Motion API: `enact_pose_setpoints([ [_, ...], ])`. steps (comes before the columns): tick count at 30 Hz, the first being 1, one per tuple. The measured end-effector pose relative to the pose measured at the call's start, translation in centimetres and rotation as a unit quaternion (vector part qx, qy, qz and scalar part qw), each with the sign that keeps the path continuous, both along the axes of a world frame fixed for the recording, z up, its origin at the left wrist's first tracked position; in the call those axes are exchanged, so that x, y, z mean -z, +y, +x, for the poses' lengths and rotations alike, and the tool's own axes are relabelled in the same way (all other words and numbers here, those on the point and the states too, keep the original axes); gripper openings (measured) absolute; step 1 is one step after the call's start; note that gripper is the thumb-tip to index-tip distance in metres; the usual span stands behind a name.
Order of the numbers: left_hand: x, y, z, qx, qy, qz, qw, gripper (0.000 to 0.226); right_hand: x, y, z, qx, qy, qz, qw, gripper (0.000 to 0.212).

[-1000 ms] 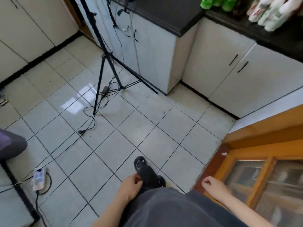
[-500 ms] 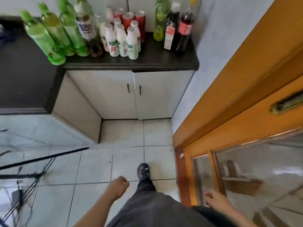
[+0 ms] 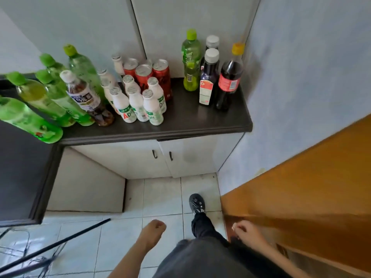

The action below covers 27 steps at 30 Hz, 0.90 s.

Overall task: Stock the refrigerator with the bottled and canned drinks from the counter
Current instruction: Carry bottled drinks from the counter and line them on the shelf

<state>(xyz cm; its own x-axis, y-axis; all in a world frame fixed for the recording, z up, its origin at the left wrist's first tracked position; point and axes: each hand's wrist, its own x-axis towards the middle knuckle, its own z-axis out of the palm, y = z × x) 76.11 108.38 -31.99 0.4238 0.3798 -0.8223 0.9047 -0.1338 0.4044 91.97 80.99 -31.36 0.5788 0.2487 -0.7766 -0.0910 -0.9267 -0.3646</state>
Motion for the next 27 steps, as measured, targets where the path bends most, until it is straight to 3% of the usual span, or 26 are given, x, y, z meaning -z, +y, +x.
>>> enact_pose_setpoints([
  [2,-0.5,0.7,1.4,-0.054,-0.019,0.001,0.998,0.013,-0.8,3.2,3.7,-0.009,-0.039,0.025,0.999,0.01],
  [5,-1.9,2.9,5.6,-0.088,-0.06,0.032,0.994,0.014,-3.2,9.4,9.4,0.008,-0.175,0.121,0.977,0.017],
  [9,-5.5,5.8,14.2,-0.149,-0.165,0.062,0.973,0.009,-8.2,17.3,16.2,0.12,-0.337,0.258,0.897,0.031],
  [12,-9.2,6.9,19.8,-0.202,-0.248,0.039,0.947,0.011,-11.4,20.2,19.6,0.238,-0.382,0.329,0.831,0.039],
  [16,-13.7,8.1,26.4,-0.186,-0.366,0.03,0.911,0.013,-14.4,21.8,23.1,0.278,-0.432,0.394,0.762,0.056],
  [22,-18.2,9.1,35.4,-0.045,-0.495,0.098,0.862,0.021,-16.8,22.9,26.4,0.256,-0.43,0.401,0.767,0.062],
  [27,-18.4,9.6,40.3,0.068,-0.525,0.175,0.83,0.045,-17.6,23.0,28.2,0.161,-0.472,0.381,0.778,0.037],
])
